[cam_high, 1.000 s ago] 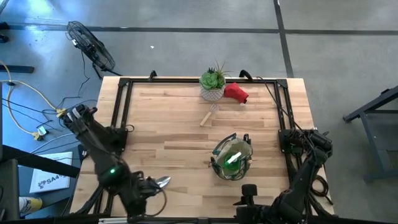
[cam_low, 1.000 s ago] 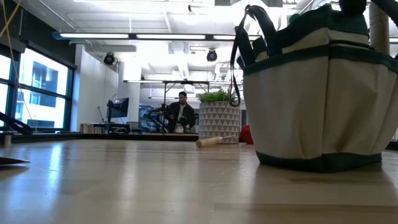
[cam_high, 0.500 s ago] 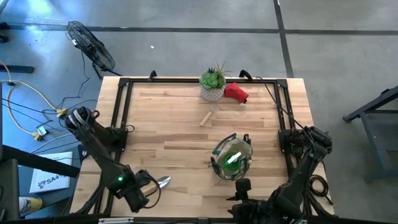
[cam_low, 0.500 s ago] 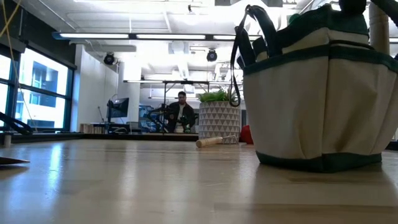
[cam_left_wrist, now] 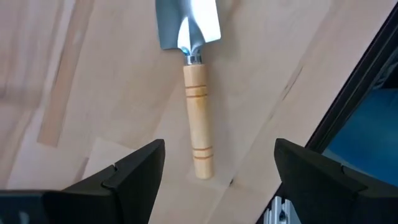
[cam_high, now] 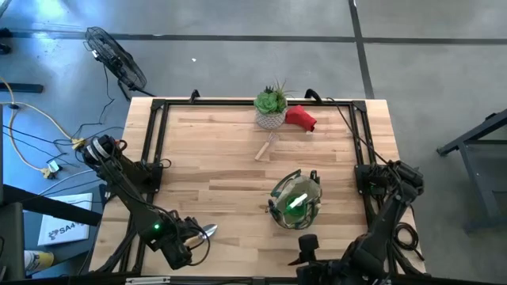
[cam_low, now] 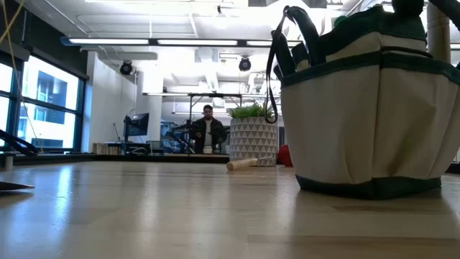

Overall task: Pick & Place Garden tools in Gardening bag
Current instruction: Put the brown trowel into the gardening bag

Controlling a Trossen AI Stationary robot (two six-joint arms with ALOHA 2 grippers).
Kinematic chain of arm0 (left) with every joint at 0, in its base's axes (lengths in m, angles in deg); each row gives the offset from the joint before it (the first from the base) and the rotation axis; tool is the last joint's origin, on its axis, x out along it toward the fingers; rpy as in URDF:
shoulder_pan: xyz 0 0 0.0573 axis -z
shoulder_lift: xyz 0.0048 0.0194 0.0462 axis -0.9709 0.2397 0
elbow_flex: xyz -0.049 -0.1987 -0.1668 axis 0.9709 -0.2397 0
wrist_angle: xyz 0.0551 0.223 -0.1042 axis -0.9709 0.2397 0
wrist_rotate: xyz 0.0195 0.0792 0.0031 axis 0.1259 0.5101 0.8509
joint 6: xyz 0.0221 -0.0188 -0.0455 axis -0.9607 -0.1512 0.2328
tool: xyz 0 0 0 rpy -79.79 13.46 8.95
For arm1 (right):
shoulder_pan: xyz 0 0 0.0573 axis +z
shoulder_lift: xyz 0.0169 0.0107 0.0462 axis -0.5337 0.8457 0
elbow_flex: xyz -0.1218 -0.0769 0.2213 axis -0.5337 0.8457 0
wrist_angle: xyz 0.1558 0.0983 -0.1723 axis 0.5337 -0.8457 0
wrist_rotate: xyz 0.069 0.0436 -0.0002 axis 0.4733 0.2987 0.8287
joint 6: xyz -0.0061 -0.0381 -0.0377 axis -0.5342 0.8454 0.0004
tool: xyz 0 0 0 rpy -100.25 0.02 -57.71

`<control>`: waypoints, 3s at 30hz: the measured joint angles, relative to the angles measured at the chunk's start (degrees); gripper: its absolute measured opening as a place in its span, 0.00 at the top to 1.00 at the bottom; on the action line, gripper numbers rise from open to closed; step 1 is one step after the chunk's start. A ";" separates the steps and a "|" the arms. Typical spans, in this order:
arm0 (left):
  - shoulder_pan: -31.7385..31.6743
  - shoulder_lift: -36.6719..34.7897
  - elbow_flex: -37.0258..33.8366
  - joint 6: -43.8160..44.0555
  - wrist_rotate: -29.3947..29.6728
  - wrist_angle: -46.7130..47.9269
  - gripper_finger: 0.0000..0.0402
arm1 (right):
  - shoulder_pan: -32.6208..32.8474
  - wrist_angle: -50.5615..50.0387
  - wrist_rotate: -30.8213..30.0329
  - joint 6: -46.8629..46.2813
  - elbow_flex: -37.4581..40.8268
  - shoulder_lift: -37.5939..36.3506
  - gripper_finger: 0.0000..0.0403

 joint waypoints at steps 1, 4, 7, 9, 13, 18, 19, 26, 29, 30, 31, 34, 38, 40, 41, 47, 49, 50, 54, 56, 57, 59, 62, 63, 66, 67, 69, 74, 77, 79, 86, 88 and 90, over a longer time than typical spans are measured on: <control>0.02 0.00 0.00 -0.02 0.24 0.30 0.26 | 0.24 1.09 -0.37 0.12 0.00 -0.01 0.56; -0.01 0.00 -0.03 -1.98 -1.45 3.43 0.26 | 0.97 5.21 -2.25 4.09 0.00 -0.49 0.56; 0.04 0.00 -0.02 -3.16 -1.80 5.08 0.26 | 1.91 11.64 -3.33 11.23 0.00 -1.15 0.56; 0.04 0.00 -0.04 -2.57 -2.87 5.19 0.26 | 2.72 15.31 -3.48 15.35 0.00 -1.53 0.56; -0.42 1.51 -0.02 -1.57 -3.38 4.21 0.26 | 4.72 19.58 -3.52 17.92 0.00 -2.05 0.56; -0.38 5.38 -0.02 -1.71 -3.38 3.54 0.26 | 6.53 22.18 -4.46 15.51 0.00 -1.84 0.56; -0.43 6.39 -0.02 -2.62 -3.64 3.01 0.26 | 6.79 22.62 -5.30 14.20 0.00 -1.84 0.56; -1.27 8.87 -0.02 -4.48 -2.19 -0.21 0.26 | 7.73 28.03 -6.36 13.36 0.00 -1.79 0.56; -1.12 8.87 -0.02 -3.19 -2.61 -0.41 0.26 | 7.77 29.75 -6.17 13.20 0.00 -1.77 0.56; -1.10 8.87 -0.02 -2.97 -2.60 -0.50 0.26 | 7.75 30.27 -6.17 13.17 0.00 -1.77 0.56; -1.10 8.87 -0.02 -2.84 -2.60 -0.71 0.26 | 7.73 30.71 -6.20 13.08 0.00 -1.77 0.56; -1.03 8.87 -0.02 -2.42 -2.56 -1.73 0.26 | 7.68 31.20 -6.36 12.85 0.00 -1.77 0.56; -1.10 8.87 -0.02 -1.95 -2.52 -1.42 0.26 | 7.80 31.35 -6.31 12.83 0.00 -1.75 0.56; -1.10 8.87 -0.02 -1.95 -2.56 -1.38 0.26 | 8.01 31.35 -6.29 12.83 0.00 -1.73 0.56; -1.10 8.87 -0.02 -1.93 -2.76 -1.38 0.26 | 8.08 31.35 -6.31 12.83 0.00 -1.73 0.56; -1.07 9.66 -0.02 1.49 -5.81 -1.40 0.26 | 8.10 31.35 -6.31 12.31 0.00 -1.68 0.56; -0.92 10.78 -0.02 1.46 -4.75 -1.46 0.26 | 8.10 31.36 -6.38 11.49 0.00 -1.68 0.56; -0.76 11.28 -0.02 1.44 -4.73 -1.53 0.26 | 8.10 31.56 -6.52 11.46 0.00 -1.68 0.56; -1.49 13.24 -0.02 0.35 -8.57 -1.89 0.26 | 8.10 32.98 -6.55 11.48 0.00 -1.66 0.56; -1.55 13.94 0.00 0.17 -10.11 -2.22 0.26 | 8.10 33.28 -6.55 11.52 0.00 -1.66 0.56; -1.58 14.31 0.02 0.18 -10.52 -2.61 0.26 | 8.10 33.28 -6.54 11.52 0.00 -1.66 0.56; -1.60 15.01 0.13 -0.04 -11.06 -3.20 0.26 | 8.08 33.28 -6.55 11.52 0.00 -1.66 0.56; -1.57 15.40 0.16 -0.25 -10.50 -3.33 0.26 | 8.05 33.28 -6.53 11.73 0.00 -1.66 0.56; -1.56 15.43 0.18 -0.24 -10.21 -3.26 0.26 | 8.03 33.27 -6.53 11.85 0.00 -1.66 0.56; -1.54 15.47 0.17 1.46 -10.16 -3.28 0.26 | 8.03 33.23 -6.53 11.93 0.00 -1.66 0.56; -1.54 15.50 0.17 1.92 -10.33 -3.34 0.26 | 8.03 33.22 -6.53 11.93 0.00 -1.66 0.56; -1.54 15.54 0.13 2.39 -10.72 -3.39 0.26 | 8.03 33.23 -6.53 11.93 0.00 -1.66 0.56; -1.53 15.63 0.13 2.54 -10.46 -3.46 0.29 | 8.06 33.14 -6.53 11.93 0.00 -1.66 0.56; -1.51 15.65 0.13 3.04 -10.53 -3.70 0.37 | 8.08 32.80 -6.84 11.92 0.00 -1.66 0.56; -1.51 15.69 0.14 2.99 -10.55 -3.67 0.44 | 8.08 32.73 -6.93 11.69 0.00 -1.66 0.56; -1.47 15.78 0.14 2.46 -11.57 -3.91 0.80 | 8.11 32.69 -6.95 11.54 0.00 -1.66 0.56; -1.52 15.77 -0.54 2.20 -12.48 -4.28 0.84 | 8.27 32.69 -6.97 11.53 0.00 -1.66 0.56; -1.54 15.67 -2.39 2.10 -12.91 -6.69 0.84 | 8.46 32.67 -6.95 11.52 0.00 -1.66 0.56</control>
